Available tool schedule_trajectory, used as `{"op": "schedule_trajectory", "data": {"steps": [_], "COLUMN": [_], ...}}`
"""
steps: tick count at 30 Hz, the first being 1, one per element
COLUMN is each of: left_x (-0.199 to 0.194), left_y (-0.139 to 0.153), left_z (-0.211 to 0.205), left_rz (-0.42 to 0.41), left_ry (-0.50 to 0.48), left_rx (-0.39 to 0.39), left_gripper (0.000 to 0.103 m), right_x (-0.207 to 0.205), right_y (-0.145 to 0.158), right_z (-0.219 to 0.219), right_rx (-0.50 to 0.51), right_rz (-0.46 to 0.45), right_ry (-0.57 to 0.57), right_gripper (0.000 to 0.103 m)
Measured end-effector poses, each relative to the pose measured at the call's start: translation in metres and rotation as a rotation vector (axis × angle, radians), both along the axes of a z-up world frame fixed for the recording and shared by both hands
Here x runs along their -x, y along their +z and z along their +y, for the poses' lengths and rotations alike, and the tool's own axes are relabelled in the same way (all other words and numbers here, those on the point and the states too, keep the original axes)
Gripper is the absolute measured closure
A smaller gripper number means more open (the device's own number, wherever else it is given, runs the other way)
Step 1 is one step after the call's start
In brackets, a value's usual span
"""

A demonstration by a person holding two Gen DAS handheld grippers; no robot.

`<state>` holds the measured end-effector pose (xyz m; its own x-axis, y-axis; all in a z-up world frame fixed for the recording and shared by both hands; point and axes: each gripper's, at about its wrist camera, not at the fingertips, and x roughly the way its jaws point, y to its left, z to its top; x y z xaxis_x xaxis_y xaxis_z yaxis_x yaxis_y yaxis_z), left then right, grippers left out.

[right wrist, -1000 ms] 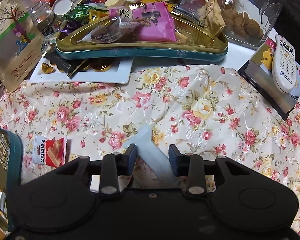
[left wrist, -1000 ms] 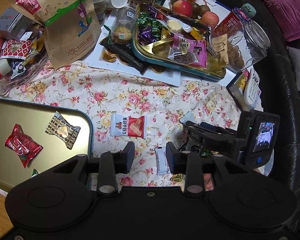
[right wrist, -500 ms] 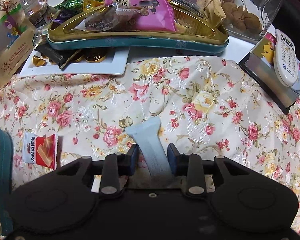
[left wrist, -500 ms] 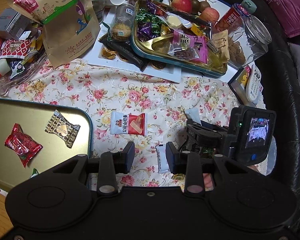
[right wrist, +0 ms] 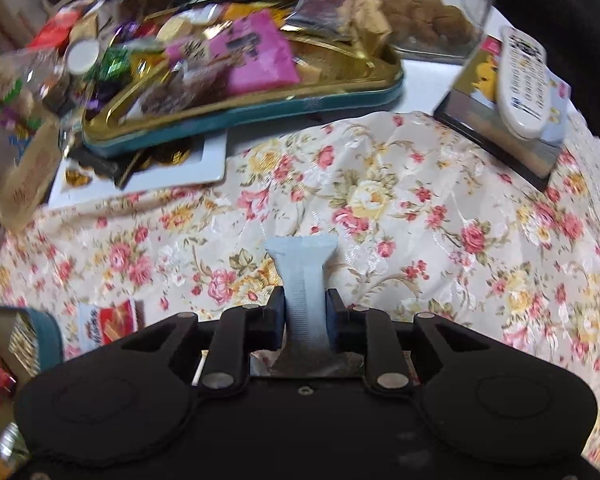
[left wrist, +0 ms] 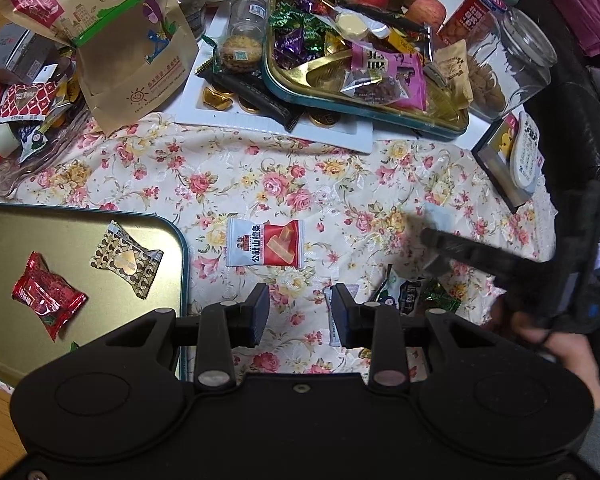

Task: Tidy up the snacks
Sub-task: 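Move the left tool toward the red-and-white packet on the cloth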

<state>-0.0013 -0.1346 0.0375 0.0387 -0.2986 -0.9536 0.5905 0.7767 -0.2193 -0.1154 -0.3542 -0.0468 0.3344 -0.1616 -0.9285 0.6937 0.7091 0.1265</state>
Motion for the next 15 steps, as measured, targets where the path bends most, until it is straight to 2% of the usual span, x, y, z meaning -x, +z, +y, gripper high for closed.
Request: {"op": "schedule_trajectory", "data": {"steps": [5,9,15], "left_x": [0.0,-0.001,-0.002], "left_y": [-0.012,-0.023,-0.036], "left_z": [-0.008,-0.012,-0.014], "left_rz": [0.003,-0.036,-0.024], "left_ry": [-0.043,-0.05,-0.06], "left_rx": [-0.028,-0.074,-0.083], "left_gripper": [0.061,0.061,0.061], "right_x": [0.018,0.038,0.063], "right_y": [0.025,0.047,0.083], "right_z": [-0.012,-0.014,-0.001], "right_rx": [-0.087,-0.156,-0.101], "right_rz": [0.007,-0.04,-0.095], "right_ry": [-0.138,-0.203,-0.199], "right_gripper": [0.081,0.081,0.081]}}
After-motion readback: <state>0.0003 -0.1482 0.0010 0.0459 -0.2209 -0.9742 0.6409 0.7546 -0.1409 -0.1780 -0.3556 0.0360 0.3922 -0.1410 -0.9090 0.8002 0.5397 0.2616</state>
